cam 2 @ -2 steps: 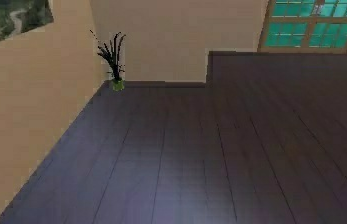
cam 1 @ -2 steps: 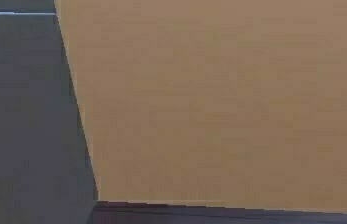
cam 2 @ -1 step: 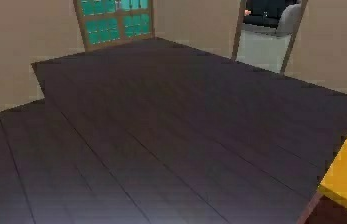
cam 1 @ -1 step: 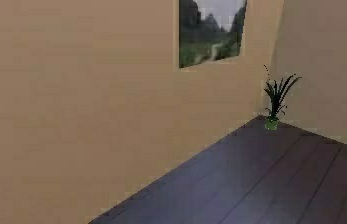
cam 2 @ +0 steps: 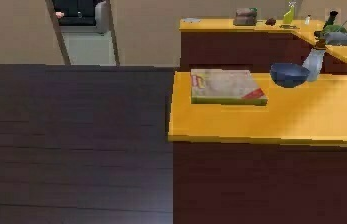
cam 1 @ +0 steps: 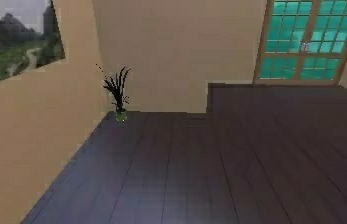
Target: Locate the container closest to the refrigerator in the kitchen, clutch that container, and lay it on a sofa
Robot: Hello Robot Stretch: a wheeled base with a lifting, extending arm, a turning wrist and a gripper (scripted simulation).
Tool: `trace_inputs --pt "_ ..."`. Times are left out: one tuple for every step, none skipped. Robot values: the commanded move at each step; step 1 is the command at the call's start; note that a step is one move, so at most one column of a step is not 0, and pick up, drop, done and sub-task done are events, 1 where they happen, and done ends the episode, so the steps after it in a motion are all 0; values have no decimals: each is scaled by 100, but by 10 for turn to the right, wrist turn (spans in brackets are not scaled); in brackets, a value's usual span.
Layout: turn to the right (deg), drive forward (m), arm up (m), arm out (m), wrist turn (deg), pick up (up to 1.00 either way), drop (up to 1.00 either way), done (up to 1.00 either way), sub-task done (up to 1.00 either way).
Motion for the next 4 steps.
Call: trace_inputs --pt "420 0 0 0 0 0 0 0 0" --pt "0 65 0 0 0 0 0 0 0" --pt "450 0 0 0 0 0 0 0 0" --pt "30 0 0 0 0 0 0 0 0"
